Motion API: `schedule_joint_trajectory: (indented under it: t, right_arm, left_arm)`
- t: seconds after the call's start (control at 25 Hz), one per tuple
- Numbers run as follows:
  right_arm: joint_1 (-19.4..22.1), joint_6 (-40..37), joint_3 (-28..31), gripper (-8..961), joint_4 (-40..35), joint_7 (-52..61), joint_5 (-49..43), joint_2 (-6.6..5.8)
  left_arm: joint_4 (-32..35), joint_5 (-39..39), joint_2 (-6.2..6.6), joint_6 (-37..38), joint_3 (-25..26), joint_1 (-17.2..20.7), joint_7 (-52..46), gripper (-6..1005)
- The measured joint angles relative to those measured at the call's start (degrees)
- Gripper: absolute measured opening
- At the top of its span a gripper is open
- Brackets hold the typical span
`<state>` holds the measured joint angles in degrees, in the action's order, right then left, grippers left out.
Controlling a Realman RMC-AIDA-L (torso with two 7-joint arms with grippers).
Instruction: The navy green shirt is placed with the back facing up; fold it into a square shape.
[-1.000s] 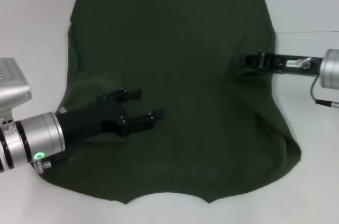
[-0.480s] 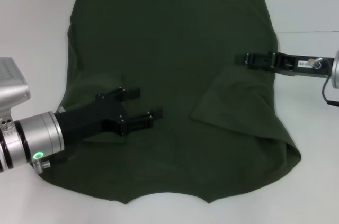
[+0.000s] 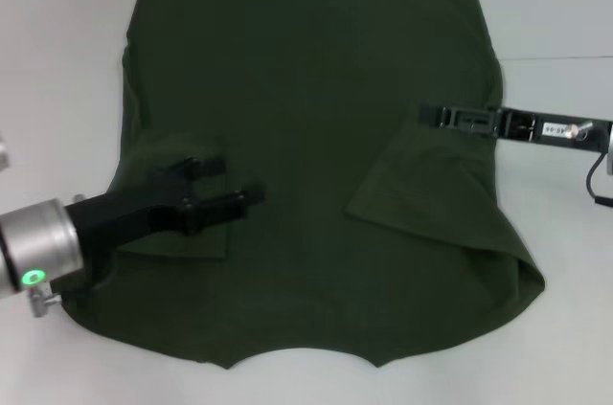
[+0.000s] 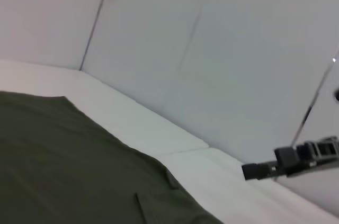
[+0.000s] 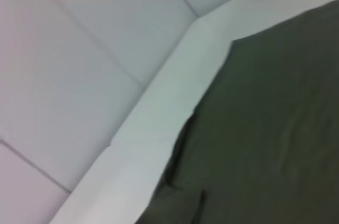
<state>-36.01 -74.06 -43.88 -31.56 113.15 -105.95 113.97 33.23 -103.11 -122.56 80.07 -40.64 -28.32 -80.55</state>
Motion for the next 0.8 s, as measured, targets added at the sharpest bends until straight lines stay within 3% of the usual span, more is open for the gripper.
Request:
schedule_joint_trajectory:
  t: [0.2, 0.48, 0.8]
  right_arm:
    - [0.73, -3.45, 0.15, 930, -0.02, -4.40, 0.29, 1.39]
    - [0.73, -3.39, 0.03, 931, 0.13, -6.89, 0.18, 3.39]
    - [0.06, -1.40, 0.38, 930, 0.27, -6.96, 0.24, 4.08]
  left_arm:
    - [2.67, -0.05, 2.09, 4.57, 0.09, 2.99, -6.10, 878]
    - [4.56, -0.55, 4.38, 4.70, 1.65, 7.18, -7.58, 878]
    - [7.66, -2.09, 4.93, 2.86, 6.00, 12.00, -7.14, 878]
